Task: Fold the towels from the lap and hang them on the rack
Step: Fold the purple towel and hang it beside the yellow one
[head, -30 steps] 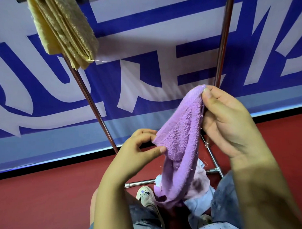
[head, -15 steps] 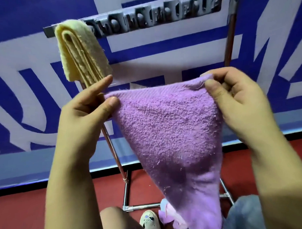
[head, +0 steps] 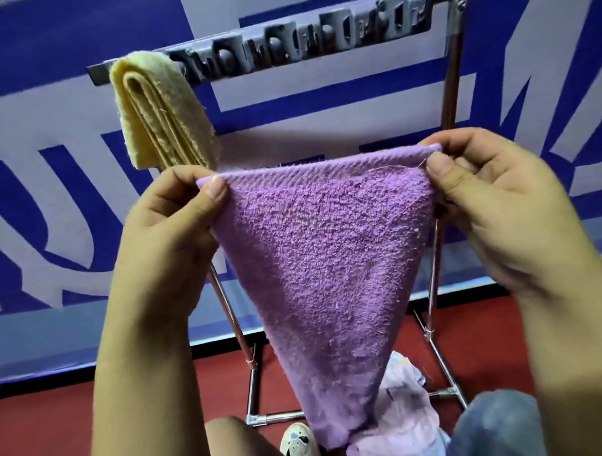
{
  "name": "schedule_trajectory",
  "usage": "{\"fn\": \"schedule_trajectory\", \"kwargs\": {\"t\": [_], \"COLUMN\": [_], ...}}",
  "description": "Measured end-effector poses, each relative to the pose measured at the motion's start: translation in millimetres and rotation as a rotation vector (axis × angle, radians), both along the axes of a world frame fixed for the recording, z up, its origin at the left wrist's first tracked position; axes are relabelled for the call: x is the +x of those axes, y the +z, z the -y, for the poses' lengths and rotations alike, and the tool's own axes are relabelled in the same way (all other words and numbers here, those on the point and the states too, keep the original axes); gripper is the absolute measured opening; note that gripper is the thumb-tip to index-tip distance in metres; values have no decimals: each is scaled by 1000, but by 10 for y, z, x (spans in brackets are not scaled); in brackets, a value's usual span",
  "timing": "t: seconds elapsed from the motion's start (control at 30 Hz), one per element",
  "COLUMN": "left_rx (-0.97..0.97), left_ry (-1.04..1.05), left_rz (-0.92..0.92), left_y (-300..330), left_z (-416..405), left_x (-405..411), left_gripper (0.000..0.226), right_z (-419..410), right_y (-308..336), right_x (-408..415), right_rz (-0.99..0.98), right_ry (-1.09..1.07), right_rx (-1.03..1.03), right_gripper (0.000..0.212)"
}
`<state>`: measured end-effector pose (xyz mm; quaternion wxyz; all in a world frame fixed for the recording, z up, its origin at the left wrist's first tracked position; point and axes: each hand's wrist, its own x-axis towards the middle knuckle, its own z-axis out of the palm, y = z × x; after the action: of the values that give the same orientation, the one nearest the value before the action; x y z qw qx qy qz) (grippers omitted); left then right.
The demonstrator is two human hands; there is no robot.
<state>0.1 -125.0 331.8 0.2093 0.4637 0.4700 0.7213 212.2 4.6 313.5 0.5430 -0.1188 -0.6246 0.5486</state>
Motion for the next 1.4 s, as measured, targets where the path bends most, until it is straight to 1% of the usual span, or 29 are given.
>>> {"fn": "schedule_trajectory", "kwargs": {"t": [0.07,0.13,0.23,0.3,0.4,0.47,0.57,0.63,0.73,0.8,0.97,1.07,1.23,1.33,1.4], "left_rx": [-22,-99,-181,-190,-201,-202,-173,-149,-128,-120,-168,-159,-156,-148,-130], "left_ry": [-31,-2,15,18,124,173,192,199,216,218,229,219,185,172,169], "left_rz": [52,92,206,292,389,407,448,480,453,404,258,240,236,215,207], "left_y": [-15,-65,-159,-230,-374,-473,-582,-612,-602,-574,-533,-511,-487,-488,-492], "left_z": [-14,-57,-140,-198,-295,-349,-385,-387,-373,-344,-239,-198,-152,-120,-106], "left_x": [-14,-30,13,50,105,203,407,526,687,787,901,910,914,920,919], "left_gripper": [9,14,17,17,17,16,14,16,20,18,10,11,7,3,3], "right_z": [23,4,-82,-109,-94,-70,8,102,268,383,589,628,651,657,663], "right_y": [18,-4,-117,-193,-304,-385,-472,-487,-495,-501,-454,-435,-426,-443,-447], "right_x": [7,-16,-106,-177,-284,-351,-410,-426,-437,-460,-492,-493,-500,-507,-499], "right_rz": [-24,-18,7,25,22,22,68,91,132,149,146,145,145,143,126], "right_ry": [61,116,155,116,-37,-182,-408,-503,-580,-570,-505,-484,-487,-480,-435], "right_rx": [-54,-127,-317,-418,-470,-446,-327,-257,-185,-140,-54,0,58,67,49], "right_gripper": [20,18,16,15,13,16,15,16,11,9,14,18,28,28,27]}}
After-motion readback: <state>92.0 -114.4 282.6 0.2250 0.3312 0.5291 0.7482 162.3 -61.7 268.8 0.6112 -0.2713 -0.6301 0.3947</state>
